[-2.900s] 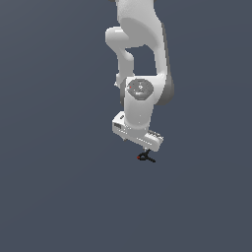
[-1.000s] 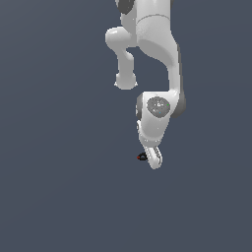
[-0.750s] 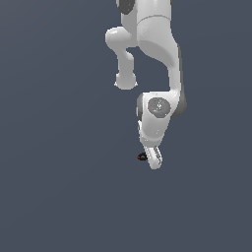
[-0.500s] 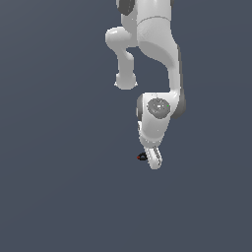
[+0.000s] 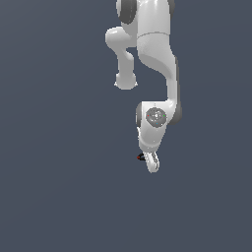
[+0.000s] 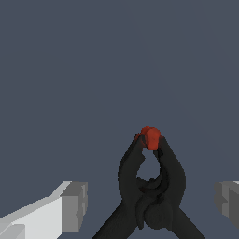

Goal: Pick up the object and move it to a goal position.

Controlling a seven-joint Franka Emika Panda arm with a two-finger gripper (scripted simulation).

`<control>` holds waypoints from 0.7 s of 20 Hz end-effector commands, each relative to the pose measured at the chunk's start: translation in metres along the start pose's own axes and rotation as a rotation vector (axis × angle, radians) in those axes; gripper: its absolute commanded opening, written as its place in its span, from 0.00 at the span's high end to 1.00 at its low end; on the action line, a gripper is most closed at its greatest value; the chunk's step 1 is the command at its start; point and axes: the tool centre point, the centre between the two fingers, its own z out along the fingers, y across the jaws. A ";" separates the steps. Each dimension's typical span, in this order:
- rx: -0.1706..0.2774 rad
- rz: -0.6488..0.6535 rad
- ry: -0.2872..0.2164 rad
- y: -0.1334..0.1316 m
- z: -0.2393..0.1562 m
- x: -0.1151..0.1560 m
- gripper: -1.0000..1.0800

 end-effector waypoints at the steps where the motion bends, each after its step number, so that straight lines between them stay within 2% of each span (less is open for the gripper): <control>1: 0.002 0.000 0.000 -0.001 0.005 0.000 0.04; 3: 0.002 0.000 0.000 -0.002 0.006 0.000 0.04; 4: 0.002 0.000 0.000 -0.002 0.006 0.000 1.00; 14: 0.002 0.000 0.000 -0.002 0.006 0.000 1.00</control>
